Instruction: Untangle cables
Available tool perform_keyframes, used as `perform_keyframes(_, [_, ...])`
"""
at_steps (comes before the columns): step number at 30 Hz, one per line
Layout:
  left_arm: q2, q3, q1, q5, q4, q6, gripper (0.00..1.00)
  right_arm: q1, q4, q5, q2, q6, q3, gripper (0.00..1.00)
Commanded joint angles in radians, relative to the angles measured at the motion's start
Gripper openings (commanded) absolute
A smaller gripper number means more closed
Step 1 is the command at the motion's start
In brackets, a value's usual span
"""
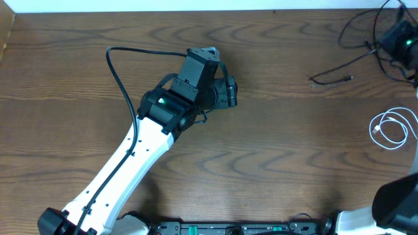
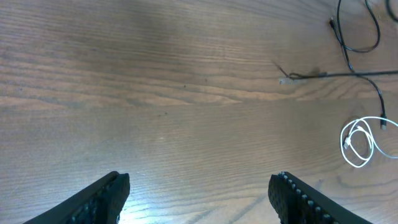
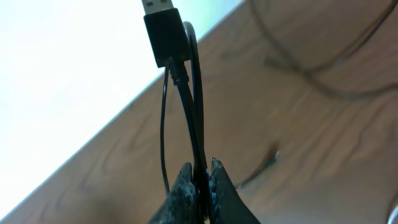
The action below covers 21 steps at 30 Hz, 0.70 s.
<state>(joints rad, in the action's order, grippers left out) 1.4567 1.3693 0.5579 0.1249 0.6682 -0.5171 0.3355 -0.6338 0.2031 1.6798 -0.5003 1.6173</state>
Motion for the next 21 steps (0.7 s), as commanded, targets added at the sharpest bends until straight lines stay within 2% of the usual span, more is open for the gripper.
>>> perform_keyframes(1, [0.021,0.0,-0.004,-0.006,-0.011,0.007,0.76,0.012,0.023,-0.008,0.054,0.0,0.017,0.01])
perform_keyframes(7, [0.044,-0.003,-0.004,-0.006,-0.018,0.007,0.76,0.012,0.008,0.026,0.13,0.001,0.017,0.01])
perform_keyframes(16, [0.045,-0.004,-0.004,-0.006,-0.019,0.011,0.77,0.048,-0.05,-0.141,0.182,0.0,0.017,0.01])
perform_keyframes(21, [0.045,-0.004,-0.004,-0.006,-0.026,0.011,0.77,0.121,-0.05,-0.151,0.184,-0.027,0.017,0.01])
